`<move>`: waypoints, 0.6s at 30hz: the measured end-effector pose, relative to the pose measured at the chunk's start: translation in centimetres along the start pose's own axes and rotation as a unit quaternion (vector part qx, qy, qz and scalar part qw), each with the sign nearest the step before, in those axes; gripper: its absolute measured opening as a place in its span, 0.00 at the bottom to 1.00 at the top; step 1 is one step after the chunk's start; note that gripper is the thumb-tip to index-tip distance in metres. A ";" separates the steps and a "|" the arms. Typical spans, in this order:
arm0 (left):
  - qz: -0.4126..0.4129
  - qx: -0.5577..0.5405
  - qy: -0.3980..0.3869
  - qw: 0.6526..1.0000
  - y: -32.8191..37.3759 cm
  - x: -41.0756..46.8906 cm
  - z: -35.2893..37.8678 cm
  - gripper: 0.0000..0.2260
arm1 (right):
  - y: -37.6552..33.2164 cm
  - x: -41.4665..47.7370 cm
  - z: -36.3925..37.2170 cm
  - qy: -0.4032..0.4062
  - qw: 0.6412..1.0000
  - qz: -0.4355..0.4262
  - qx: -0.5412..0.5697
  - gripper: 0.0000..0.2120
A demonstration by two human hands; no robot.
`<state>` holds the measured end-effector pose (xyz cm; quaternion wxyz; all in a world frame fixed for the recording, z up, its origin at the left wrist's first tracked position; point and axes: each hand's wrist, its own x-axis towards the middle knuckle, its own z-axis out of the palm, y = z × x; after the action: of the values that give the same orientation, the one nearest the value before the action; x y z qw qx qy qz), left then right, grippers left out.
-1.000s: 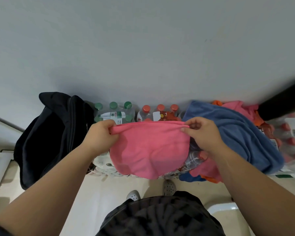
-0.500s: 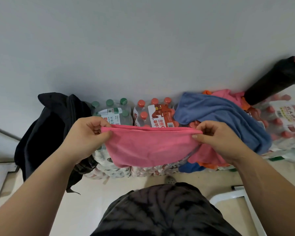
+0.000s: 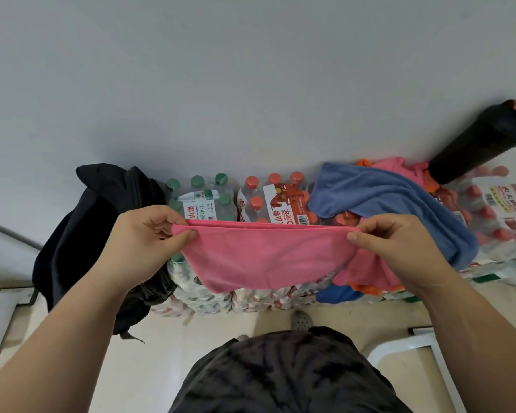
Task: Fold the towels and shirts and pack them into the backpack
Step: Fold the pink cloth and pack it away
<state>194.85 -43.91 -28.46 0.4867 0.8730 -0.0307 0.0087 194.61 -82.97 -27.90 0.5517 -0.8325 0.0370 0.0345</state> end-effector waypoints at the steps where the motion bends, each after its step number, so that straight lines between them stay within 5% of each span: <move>1: 0.001 -0.003 0.005 1.000 0.0 0.0 -0.1 0.05 | 0.0 0.2 0.1 0.005 1.000 0.003 0.004 0.05; 7: -0.045 0.086 0.026 0.995 -0.4 0.0 -0.2 0.12 | 0.3 1.2 0.7 -0.039 0.998 0.030 -0.026 0.16; 12: -0.080 0.138 0.047 0.986 -0.3 0.2 -0.2 0.04 | -0.5 2.4 1.5 -0.052 0.981 0.003 -0.186 0.08; 18: -0.209 -0.037 0.120 0.970 0.2 3.1 0.9 0.04 | -1.0 6.6 3.4 -0.027 0.990 0.068 -0.122 0.04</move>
<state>197.91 -44.94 -28.62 0.5102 0.8338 0.2107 0.0099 201.24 -79.61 -28.95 0.4432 -0.8878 0.0745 0.0989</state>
